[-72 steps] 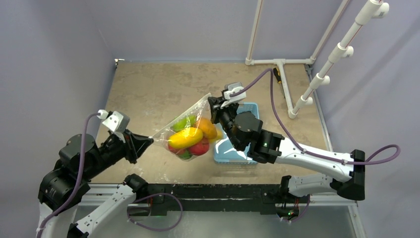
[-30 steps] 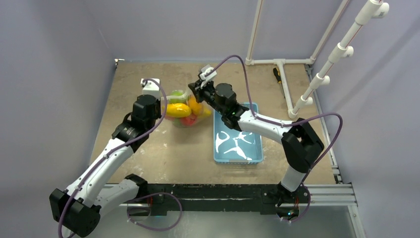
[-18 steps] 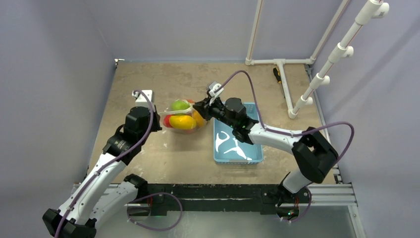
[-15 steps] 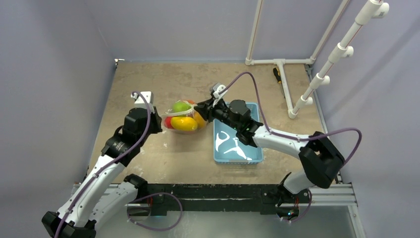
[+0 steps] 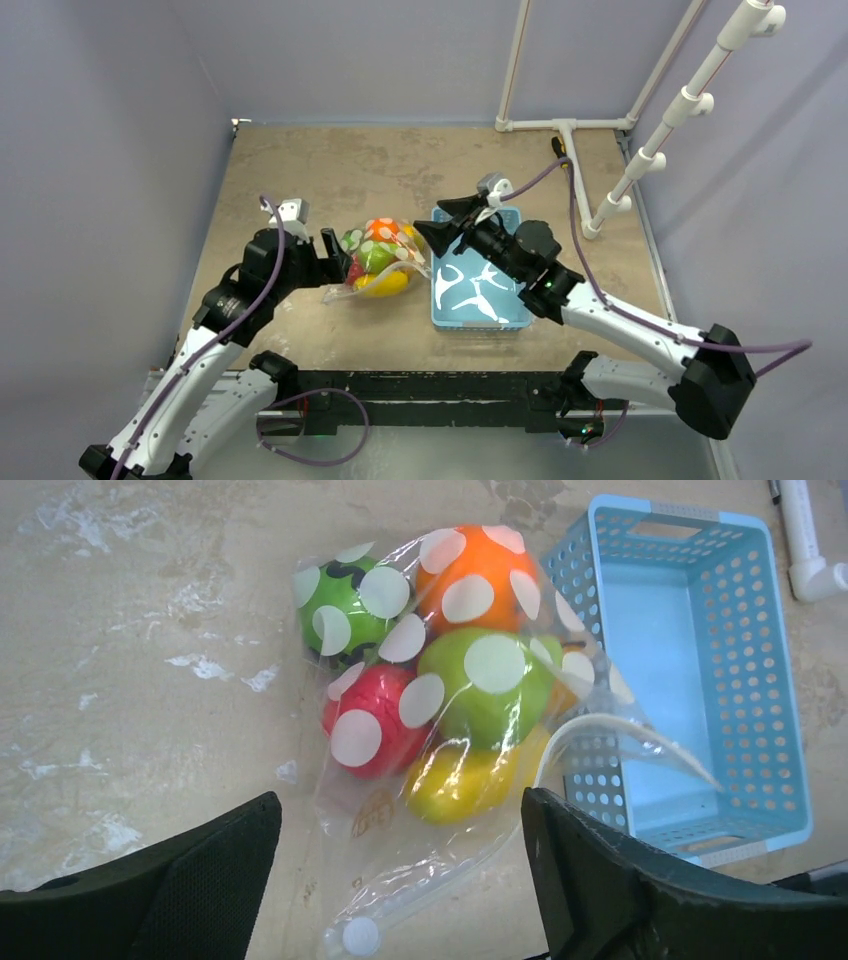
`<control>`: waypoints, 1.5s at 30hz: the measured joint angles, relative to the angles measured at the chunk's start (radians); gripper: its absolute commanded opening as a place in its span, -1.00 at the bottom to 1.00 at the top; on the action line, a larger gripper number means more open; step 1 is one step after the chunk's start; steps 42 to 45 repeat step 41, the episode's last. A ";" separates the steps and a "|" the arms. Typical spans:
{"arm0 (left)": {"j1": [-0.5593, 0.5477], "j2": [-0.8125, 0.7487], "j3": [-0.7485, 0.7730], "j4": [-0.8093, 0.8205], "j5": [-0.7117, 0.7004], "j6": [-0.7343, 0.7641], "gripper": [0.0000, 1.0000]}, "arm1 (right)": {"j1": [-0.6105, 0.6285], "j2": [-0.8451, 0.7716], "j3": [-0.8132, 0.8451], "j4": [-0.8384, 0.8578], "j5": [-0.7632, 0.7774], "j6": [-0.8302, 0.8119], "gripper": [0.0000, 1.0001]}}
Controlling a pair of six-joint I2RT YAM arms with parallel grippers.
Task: Place the food in the zip-top bag and seal the zipper
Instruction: Place the zipper food storage bag at the center of the board, then reset both arms
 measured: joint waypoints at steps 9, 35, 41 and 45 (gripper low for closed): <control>0.000 -0.034 0.018 -0.067 0.019 -0.019 0.98 | 0.000 -0.227 -0.002 -0.079 0.084 0.069 0.58; 0.000 -0.053 0.132 -0.039 0.009 -0.014 0.98 | 0.000 -0.556 0.060 -0.357 0.269 0.171 0.98; 0.000 -0.068 0.146 -0.003 0.009 -0.005 0.98 | 0.000 -0.575 0.089 -0.381 0.273 0.175 0.98; 0.000 -0.068 0.146 -0.003 0.009 -0.005 0.98 | 0.000 -0.575 0.089 -0.381 0.273 0.175 0.98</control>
